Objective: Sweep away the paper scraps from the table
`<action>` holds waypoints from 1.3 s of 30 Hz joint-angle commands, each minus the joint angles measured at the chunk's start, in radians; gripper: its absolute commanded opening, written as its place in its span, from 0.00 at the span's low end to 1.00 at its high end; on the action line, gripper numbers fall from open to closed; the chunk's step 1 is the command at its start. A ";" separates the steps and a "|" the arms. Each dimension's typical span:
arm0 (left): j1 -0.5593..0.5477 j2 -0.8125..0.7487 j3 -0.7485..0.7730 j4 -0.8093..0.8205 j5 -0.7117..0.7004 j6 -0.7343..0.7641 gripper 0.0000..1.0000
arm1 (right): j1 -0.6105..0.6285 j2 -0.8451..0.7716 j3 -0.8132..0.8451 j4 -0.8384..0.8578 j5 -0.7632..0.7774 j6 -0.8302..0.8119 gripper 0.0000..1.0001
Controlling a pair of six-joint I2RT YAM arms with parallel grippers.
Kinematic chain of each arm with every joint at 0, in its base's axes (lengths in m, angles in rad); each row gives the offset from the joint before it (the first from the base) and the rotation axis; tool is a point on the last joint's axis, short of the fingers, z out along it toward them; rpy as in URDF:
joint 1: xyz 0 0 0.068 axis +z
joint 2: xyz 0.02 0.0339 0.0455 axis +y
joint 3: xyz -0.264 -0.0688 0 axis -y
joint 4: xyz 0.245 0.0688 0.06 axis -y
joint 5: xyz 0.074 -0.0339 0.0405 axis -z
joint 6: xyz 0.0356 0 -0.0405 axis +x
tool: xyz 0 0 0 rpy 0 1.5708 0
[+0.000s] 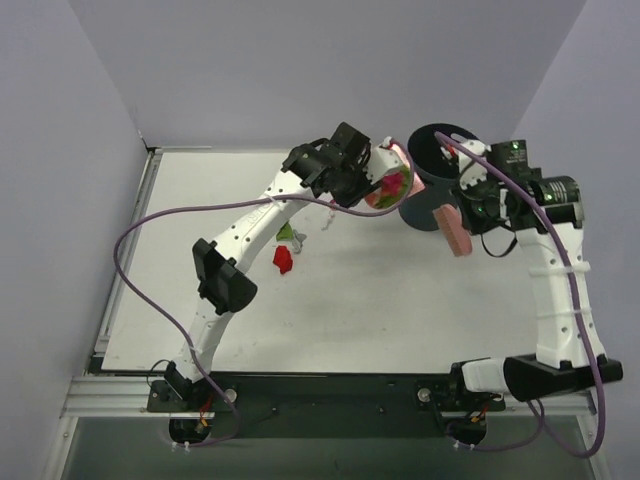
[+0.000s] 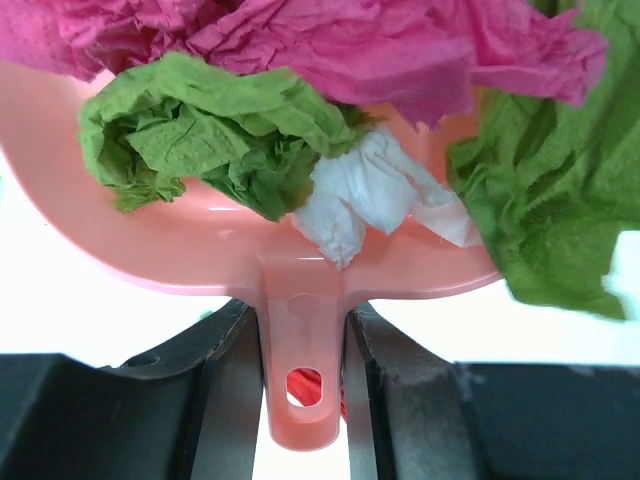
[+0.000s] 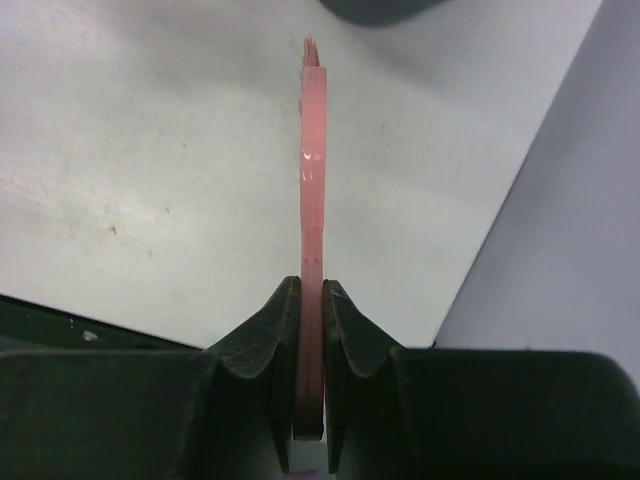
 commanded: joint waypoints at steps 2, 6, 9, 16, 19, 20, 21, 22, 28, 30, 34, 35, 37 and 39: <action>0.003 0.132 0.335 -0.147 -0.097 0.035 0.00 | -0.162 -0.135 -0.180 -0.060 -0.091 -0.026 0.00; -0.011 0.112 0.260 -0.081 -0.139 0.049 0.00 | -0.271 -0.137 -0.188 -0.057 -0.206 -0.035 0.00; -0.013 0.131 0.281 -0.092 -0.152 0.042 0.00 | -0.302 -0.105 -0.126 -0.016 -0.133 -0.001 0.00; 0.004 0.073 0.228 -0.106 -0.134 0.032 0.00 | -0.407 0.119 -0.073 0.096 0.036 0.186 0.00; 0.021 0.045 0.212 -0.121 -0.096 0.005 0.00 | -0.416 0.218 -0.073 0.150 0.040 0.227 0.00; 0.024 0.037 0.197 -0.120 -0.084 -0.010 0.00 | -0.418 0.246 -0.051 0.161 0.046 0.224 0.00; 0.029 0.031 0.192 -0.123 -0.073 -0.015 0.00 | -0.419 0.272 -0.034 0.168 0.045 0.217 0.00; 0.030 0.020 0.188 -0.129 -0.062 -0.017 0.00 | -0.419 0.314 -0.021 0.206 0.025 0.203 0.00; 0.030 -0.021 0.152 -0.130 -0.024 -0.015 0.00 | -0.411 0.416 0.034 0.383 0.011 0.197 0.00; 0.029 -0.026 0.149 -0.124 -0.040 0.005 0.00 | -0.411 0.443 0.072 0.385 0.014 0.214 0.00; 0.027 -0.027 0.165 -0.043 -0.157 0.057 0.00 | -0.413 0.457 0.043 0.414 -0.031 0.197 0.00; 0.026 -0.021 0.178 -0.028 -0.175 0.084 0.00 | -0.413 0.452 0.027 0.424 -0.051 0.188 0.00; 0.024 0.015 0.239 -0.008 -0.220 0.112 0.00 | -0.407 0.432 -0.021 0.466 -0.105 0.157 0.00; 0.029 0.037 0.272 -0.003 -0.241 0.141 0.00 | -0.404 0.421 -0.046 0.487 -0.150 0.132 0.00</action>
